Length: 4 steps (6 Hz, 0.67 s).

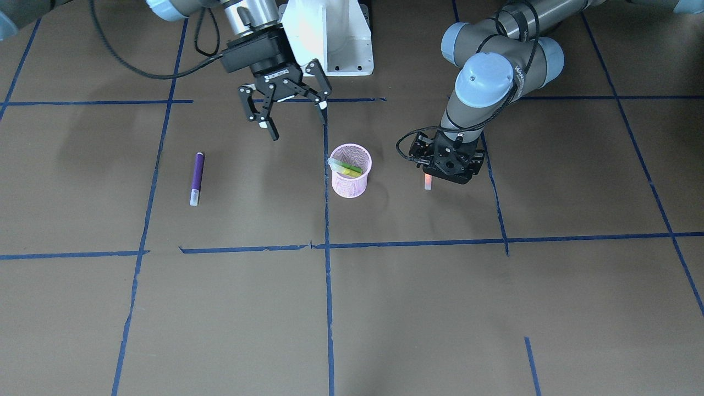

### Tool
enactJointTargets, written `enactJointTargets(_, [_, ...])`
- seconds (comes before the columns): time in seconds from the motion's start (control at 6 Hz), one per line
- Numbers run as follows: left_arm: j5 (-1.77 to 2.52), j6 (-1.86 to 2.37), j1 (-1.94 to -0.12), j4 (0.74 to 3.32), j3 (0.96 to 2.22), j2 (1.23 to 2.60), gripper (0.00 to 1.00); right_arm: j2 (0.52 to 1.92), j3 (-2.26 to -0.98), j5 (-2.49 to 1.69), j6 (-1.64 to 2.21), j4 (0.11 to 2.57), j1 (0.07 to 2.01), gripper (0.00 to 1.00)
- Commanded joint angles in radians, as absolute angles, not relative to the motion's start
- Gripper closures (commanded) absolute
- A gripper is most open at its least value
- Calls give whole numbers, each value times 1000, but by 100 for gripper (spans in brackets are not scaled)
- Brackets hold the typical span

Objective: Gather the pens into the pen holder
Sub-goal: 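Grasp the orange marker with the left gripper while the right gripper withdraws from the cup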

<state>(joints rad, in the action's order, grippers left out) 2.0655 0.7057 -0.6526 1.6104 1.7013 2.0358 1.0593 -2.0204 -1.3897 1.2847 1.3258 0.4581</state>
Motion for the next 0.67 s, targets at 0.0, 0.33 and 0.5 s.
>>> enactJointTargets(0.0, [2128,678,-646,1484,1675,2078,0,1098,-2077,-1589,1284,1455,583,0])
enactJointTargets(0.33, [2128,629,-647,1451,1581,2139,0,1140,-2098,-1589,1278,1454,583,0])
enactJointTargets(0.5, [2129,614,-652,1451,1545,2155,0,1147,-2098,-1588,1278,1456,581,0])
